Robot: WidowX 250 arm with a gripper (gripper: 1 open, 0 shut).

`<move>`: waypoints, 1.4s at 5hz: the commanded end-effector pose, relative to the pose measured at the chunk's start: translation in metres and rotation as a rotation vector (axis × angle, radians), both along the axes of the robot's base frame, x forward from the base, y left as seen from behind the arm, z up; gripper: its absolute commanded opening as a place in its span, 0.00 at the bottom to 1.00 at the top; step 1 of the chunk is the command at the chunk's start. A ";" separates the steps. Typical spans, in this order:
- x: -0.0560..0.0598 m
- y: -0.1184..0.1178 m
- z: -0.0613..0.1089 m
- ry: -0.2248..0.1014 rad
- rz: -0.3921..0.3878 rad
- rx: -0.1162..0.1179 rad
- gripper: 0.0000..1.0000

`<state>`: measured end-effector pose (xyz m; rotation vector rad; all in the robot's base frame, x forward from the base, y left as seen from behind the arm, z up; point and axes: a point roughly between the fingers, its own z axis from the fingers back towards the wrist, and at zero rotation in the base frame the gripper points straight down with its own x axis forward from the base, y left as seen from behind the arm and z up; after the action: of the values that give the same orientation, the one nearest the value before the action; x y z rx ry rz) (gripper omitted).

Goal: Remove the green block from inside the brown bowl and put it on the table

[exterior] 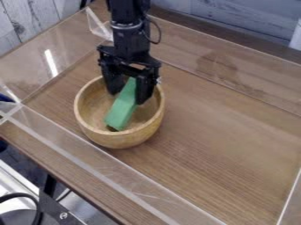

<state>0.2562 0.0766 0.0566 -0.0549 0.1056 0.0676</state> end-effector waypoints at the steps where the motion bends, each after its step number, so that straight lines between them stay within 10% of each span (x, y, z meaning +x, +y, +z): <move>1: 0.005 0.003 0.004 -0.031 0.006 0.015 0.00; 7: 0.008 -0.002 0.023 -0.042 0.027 0.011 0.00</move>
<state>0.2529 0.0725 0.0575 -0.0696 0.1483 0.0960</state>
